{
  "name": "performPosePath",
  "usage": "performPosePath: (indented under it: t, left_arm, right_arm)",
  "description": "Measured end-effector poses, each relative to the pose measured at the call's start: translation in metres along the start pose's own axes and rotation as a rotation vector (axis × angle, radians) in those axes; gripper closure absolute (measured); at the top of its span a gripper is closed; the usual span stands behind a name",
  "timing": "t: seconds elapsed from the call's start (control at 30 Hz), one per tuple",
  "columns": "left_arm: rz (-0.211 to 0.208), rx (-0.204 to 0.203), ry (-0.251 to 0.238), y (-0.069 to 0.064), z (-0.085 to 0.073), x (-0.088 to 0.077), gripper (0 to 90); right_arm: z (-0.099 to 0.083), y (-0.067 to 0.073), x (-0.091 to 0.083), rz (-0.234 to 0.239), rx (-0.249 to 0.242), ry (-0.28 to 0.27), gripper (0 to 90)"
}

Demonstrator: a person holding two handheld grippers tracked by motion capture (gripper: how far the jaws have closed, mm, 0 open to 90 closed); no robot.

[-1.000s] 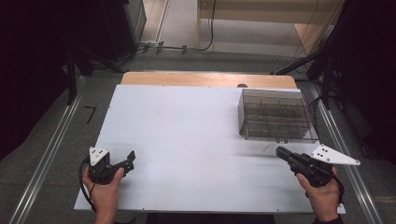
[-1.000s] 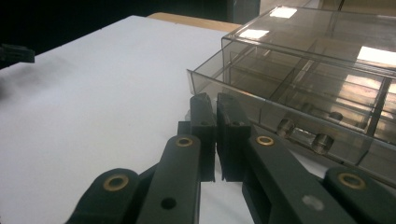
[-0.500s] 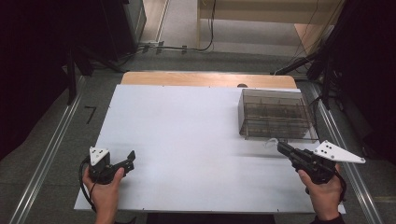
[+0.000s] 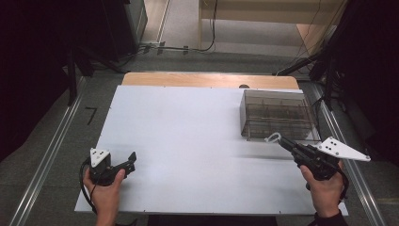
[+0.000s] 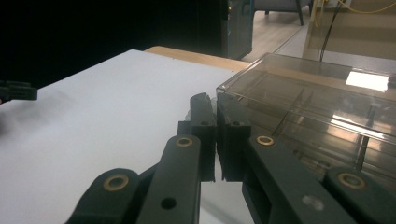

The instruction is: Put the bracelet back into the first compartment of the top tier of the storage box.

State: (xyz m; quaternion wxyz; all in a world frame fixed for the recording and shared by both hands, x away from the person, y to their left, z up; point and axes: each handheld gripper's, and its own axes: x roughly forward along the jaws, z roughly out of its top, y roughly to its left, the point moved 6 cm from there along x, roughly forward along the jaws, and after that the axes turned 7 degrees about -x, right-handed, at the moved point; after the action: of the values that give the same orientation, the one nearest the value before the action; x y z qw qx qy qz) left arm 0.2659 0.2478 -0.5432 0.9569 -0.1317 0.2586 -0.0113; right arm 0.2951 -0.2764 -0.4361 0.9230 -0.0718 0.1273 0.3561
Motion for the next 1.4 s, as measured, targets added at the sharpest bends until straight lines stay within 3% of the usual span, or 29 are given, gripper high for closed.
performPosePath:
  t: [0.73, 1.4]
  left_arm:
    - [0.000, -0.004, -0.001, 0.000, 0.000, 0.000, 5.5]
    - [-0.004, -0.007, 0.002, 0.001, 0.000, 0.000, 5.5]
  right_arm:
    - [-0.004, -0.010, 0.020, -0.023, 0.019, 0.012, 84.5]
    - [-0.018, -0.013, 0.047, -0.032, 0.021, 0.097, 84.5]
